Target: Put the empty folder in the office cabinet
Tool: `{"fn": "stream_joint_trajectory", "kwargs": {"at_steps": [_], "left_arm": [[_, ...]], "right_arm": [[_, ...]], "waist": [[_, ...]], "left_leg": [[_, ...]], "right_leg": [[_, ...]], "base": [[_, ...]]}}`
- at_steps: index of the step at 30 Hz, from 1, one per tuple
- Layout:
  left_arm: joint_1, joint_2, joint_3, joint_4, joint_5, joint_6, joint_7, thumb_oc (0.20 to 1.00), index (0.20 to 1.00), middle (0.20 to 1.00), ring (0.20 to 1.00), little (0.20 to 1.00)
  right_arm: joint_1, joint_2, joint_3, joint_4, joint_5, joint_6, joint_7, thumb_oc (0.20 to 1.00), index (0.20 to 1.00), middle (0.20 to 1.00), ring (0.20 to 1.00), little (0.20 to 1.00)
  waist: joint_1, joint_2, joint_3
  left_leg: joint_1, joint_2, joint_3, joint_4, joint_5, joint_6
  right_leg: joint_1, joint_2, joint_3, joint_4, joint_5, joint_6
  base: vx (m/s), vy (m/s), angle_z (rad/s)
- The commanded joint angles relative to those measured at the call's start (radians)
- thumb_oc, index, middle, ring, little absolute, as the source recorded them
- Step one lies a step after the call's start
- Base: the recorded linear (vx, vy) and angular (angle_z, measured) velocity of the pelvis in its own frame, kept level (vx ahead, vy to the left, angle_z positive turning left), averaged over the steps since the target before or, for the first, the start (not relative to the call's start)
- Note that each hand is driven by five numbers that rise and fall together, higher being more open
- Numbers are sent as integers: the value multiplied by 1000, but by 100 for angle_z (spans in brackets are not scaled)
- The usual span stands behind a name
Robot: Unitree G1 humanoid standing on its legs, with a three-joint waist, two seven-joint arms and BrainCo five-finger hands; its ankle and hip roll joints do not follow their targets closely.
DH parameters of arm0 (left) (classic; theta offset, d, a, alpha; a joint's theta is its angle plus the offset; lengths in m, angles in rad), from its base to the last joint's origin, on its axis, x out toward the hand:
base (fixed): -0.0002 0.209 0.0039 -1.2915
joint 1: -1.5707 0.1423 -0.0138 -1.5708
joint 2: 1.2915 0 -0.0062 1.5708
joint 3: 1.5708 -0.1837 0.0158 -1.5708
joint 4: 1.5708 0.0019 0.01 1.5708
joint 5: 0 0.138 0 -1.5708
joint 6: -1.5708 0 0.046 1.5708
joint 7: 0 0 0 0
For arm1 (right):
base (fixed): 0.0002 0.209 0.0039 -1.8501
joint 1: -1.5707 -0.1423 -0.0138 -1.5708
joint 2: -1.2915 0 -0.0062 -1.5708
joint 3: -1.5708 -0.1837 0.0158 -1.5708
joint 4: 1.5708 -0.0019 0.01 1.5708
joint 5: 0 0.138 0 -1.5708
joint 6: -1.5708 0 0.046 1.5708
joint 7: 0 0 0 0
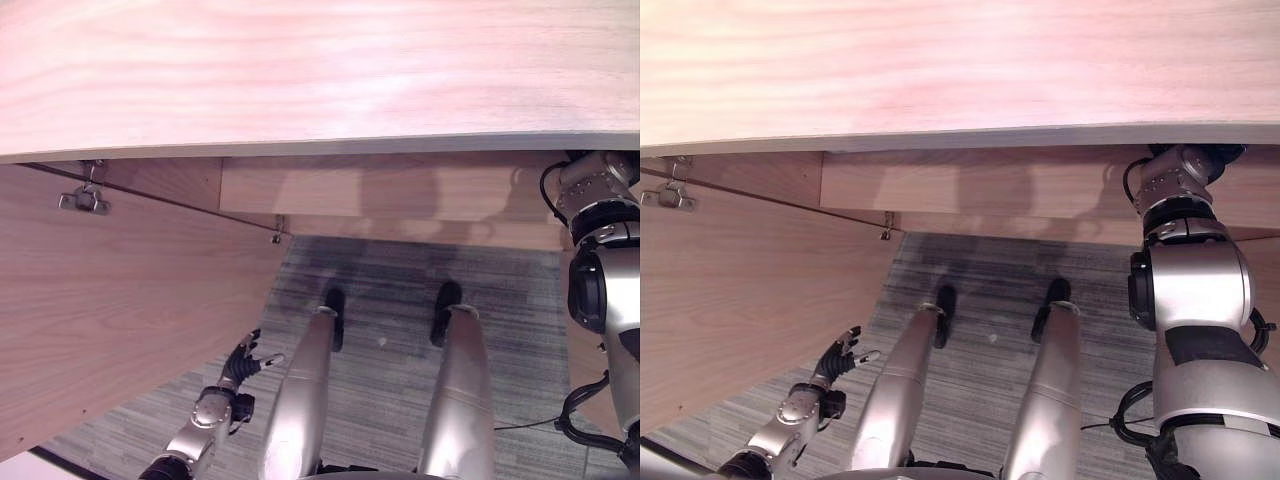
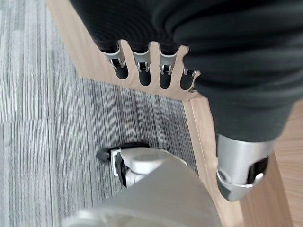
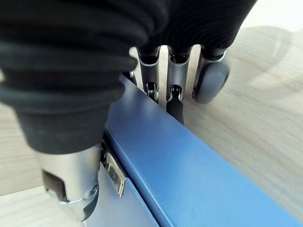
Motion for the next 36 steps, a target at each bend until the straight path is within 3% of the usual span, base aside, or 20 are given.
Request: {"fn": "stream_joint_trajectory", "kwargs": {"at_steps": [1, 7, 16, 22, 33, 36], "left_arm": [[-34, 21, 25, 22, -20, -24, 8, 1000, 1000, 1000, 1000, 1000], [-45, 0, 53, 37, -41, -20, -20, 1000, 1000, 1000, 1000, 1000], [-49, -4, 80, 52, -65, -13, -39, 1000, 1000, 1000, 1000, 1000], [-34, 12, 92, 50, -70, -10, -59, 1000, 1000, 1000, 1000, 1000], [13, 63, 88, -9, -80, -9, -116, 1000, 1000, 1000, 1000, 1000], [13, 67, 90, -12, -82, -10, -129, 1000, 1000, 1000, 1000, 1000]], "right_arm": [[118, 78, -127, 46, 94, 31, 25, 1000, 1000, 1000, 1000, 1000], [216, 127, -161, -23, 130, -21, 93, 1000, 1000, 1000, 1000, 1000], [252, 130, -176, -48, 134, -30, 144, 1000, 1000, 1000, 1000, 1000], [193, 74, -153, -66, 121, -32, 163, 1000, 1000, 1000, 1000, 1000], [-20, -87, 4, -165, 63, -57, 194, 1000, 1000, 1000, 1000, 1000], [-15, -93, 27, -184, 41, -53, 211, 1000, 1000, 1000, 1000, 1000]], "waist": [[19, 31, 101], [13, 29, 111], [9, 29, 114], [18, 32, 105], [51, 27, 79], [53, 21, 79]], "left_leg": [[53, 9, 3, -22, -98, 12], [64, 13, -2, -53, -87, 13], [65, 13, -5, -69, -79, 13], [69, 13, -6, -71, -75, 11], [80, 13, -15, -90, -58, 5], [90, 14, -20, -102, -54, 5]], "right_leg": [[111, 13, -33, 76, -224, 3], [117, 20, -36, 49, -210, 8], [119, 20, -36, 34, -201, 11], [122, 16, -42, 39, -201, 13], [142, 7, -48, 22, -187, 20], [150, 6, -49, 13, -184, 21]], "base": [[0, 0, 0], [-1, -5, -2], [-1, -3, -2], [0, 0, 0], [2, -5, 1], [0, 0, 0]]}}
